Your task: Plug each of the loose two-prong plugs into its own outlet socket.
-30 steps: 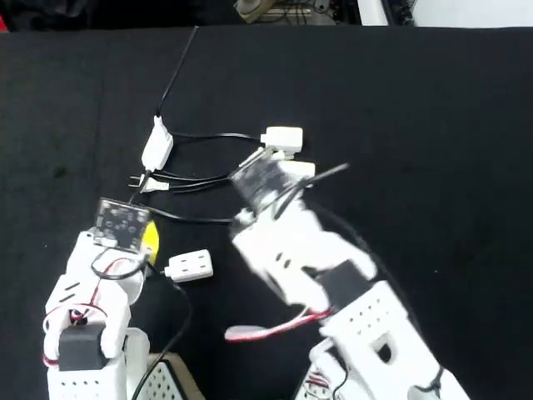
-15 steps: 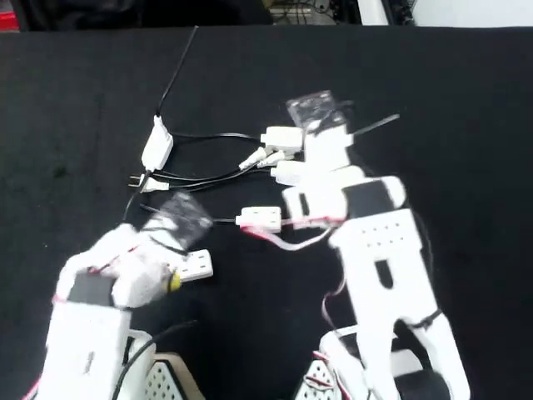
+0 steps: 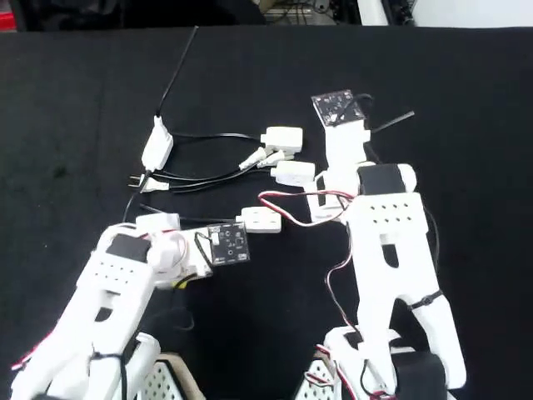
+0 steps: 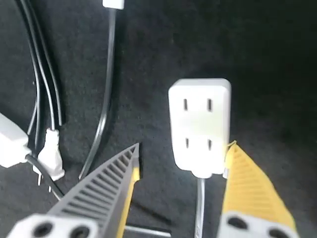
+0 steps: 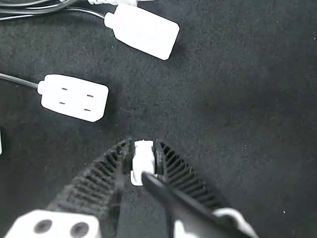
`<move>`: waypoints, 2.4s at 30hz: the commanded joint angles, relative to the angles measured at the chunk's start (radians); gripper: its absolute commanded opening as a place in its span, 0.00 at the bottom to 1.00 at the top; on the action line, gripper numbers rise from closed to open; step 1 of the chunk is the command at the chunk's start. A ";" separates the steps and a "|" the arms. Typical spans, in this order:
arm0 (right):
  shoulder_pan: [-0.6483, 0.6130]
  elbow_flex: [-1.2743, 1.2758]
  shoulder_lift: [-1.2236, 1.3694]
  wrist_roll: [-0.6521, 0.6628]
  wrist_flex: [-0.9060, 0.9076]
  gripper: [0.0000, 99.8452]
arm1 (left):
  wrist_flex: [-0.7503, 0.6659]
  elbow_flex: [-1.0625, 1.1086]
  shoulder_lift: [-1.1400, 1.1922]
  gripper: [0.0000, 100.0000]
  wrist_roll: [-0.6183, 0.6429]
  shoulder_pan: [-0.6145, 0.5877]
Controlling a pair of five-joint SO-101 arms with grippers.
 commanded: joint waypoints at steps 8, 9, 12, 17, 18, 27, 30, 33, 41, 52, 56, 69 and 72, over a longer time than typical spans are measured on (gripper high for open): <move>0.020 -0.058 0.002 0.003 -0.044 0.01 | -0.055 -0.053 0.160 0.21 0.041 0.081; 0.020 -0.058 0.002 0.003 -0.043 0.01 | -0.055 -0.058 0.149 0.17 0.080 0.087; 0.020 -0.058 0.002 0.003 -0.043 0.01 | -0.049 -0.073 0.109 0.05 0.244 0.093; 0.018 -0.056 0.002 0.003 -0.040 0.01 | -0.046 -0.076 0.055 0.07 0.479 0.094; 0.018 -0.056 0.002 0.003 -0.040 0.01 | -0.046 -0.076 0.052 0.07 0.520 0.094; 0.011 -0.056 0.002 0.005 -0.037 0.01 | -0.029 -0.093 0.132 0.15 0.641 0.110; -0.032 -0.036 0.002 0.009 -0.043 0.01 | 0.023 -0.131 0.144 0.29 0.651 0.102; -0.084 -0.018 -0.004 0.011 -0.043 0.01 | 0.086 -0.183 0.144 0.35 0.663 0.099; -0.285 0.102 -0.005 -0.003 -0.203 0.01 | 0.124 -0.216 -0.052 0.29 0.810 -0.061; -0.528 0.331 -0.007 -0.081 -0.537 0.01 | 0.209 0.113 -0.617 0.29 0.868 -0.435; -0.586 0.363 -0.005 -0.110 -0.560 0.01 | 0.218 0.243 -0.795 0.29 0.868 -0.450; -0.638 0.410 -0.005 -0.115 -0.684 0.01 | 0.327 0.444 -1.105 0.29 0.721 -0.509; -0.641 0.392 -0.007 -0.117 -0.672 0.01 | 0.324 0.452 -1.100 0.29 0.721 -0.507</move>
